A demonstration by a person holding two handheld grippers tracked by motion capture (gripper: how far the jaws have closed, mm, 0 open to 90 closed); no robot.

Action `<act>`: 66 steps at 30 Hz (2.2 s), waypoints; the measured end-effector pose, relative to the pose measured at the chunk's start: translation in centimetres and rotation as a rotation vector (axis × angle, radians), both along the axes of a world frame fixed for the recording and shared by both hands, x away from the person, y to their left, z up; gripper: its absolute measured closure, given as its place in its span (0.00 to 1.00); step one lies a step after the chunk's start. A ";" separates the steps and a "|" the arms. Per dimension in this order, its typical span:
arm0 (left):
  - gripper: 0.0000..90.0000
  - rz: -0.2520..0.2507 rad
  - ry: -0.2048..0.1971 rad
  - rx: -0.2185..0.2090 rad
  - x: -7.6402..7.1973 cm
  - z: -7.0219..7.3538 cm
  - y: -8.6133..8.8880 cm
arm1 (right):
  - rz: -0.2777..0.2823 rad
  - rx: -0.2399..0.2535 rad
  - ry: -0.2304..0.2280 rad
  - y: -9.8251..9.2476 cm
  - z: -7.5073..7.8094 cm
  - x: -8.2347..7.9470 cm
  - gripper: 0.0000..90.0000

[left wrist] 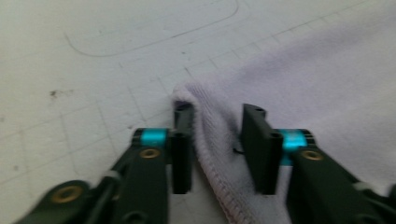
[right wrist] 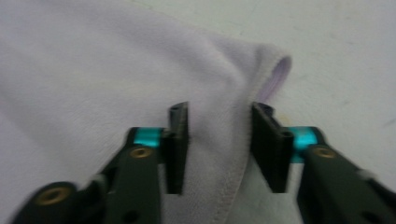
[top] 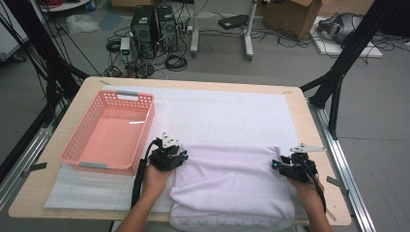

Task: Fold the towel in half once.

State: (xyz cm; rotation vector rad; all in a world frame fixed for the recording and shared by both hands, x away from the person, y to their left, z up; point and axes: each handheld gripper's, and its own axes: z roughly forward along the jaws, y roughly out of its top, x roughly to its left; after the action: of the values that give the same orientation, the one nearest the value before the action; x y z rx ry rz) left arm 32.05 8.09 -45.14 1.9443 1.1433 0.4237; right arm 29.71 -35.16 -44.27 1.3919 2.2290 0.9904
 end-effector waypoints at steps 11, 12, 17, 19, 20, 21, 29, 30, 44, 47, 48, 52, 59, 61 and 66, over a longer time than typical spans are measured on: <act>0.93 0.045 -0.012 -0.117 2.0 2.1 0.7 | 0.031 0.107 -0.071 -1.1 1.3 0.7 0.93; 0.93 0.049 -0.018 -0.124 2.6 2.5 0.7 | 0.020 0.108 -0.084 -1.3 1.5 1.0 0.93; 0.93 0.065 -0.045 -0.127 5.5 4.1 0.6 | -0.011 0.121 -0.142 -1.5 2.5 2.7 0.93; 0.93 0.069 -0.058 -0.127 6.4 4.4 0.5 | -0.017 0.121 -0.163 -1.5 3.0 3.6 0.93; 0.92 0.063 -0.070 -0.122 6.9 4.6 0.5 | -0.022 0.114 -0.172 -1.4 3.2 4.0 0.93; 0.92 0.059 -0.084 -0.113 7.4 4.8 0.4 | -0.022 0.107 -0.181 -1.4 3.4 4.5 0.93; 0.92 0.056 -0.111 -0.097 10.8 5.2 0.0 | -0.064 0.096 -0.200 -1.1 3.4 7.8 0.93; 0.92 0.056 -0.126 -0.098 11.1 5.3 0.0 | -0.069 0.093 -0.202 -1.1 3.3 8.2 0.93; 0.74 0.081 -0.081 -0.155 11.9 5.0 -0.1 | -0.153 0.116 -0.191 -0.7 2.7 10.4 0.83; 0.69 0.062 -0.074 -0.163 11.1 4.8 0.0 | -0.159 0.126 -0.193 -0.8 2.9 10.1 0.75; 0.69 0.051 -0.059 -0.159 10.8 4.9 0.0 | -0.158 0.123 -0.202 -0.9 3.2 9.9 0.75; 0.65 0.029 -0.106 -0.193 9.2 5.2 0.1 | -0.130 0.112 -0.202 -1.0 4.0 9.0 0.71; 0.60 0.005 -0.113 -0.221 5.6 4.2 1.0 | -0.078 0.101 -0.182 -1.3 4.6 6.0 0.67; 0.59 -0.001 -0.122 -0.222 4.5 3.9 1.2 | -0.068 0.102 -0.181 -1.5 4.6 5.0 0.66; 0.57 -0.023 -0.133 -0.240 1.8 3.5 2.1 | -0.050 0.121 -0.192 -2.0 4.4 2.1 0.66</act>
State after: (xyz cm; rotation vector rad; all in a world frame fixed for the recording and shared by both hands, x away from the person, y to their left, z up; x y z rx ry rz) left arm 33.90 10.16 -41.67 1.6945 1.0350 0.3789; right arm 31.79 -37.16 -39.85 1.3337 2.0157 1.2044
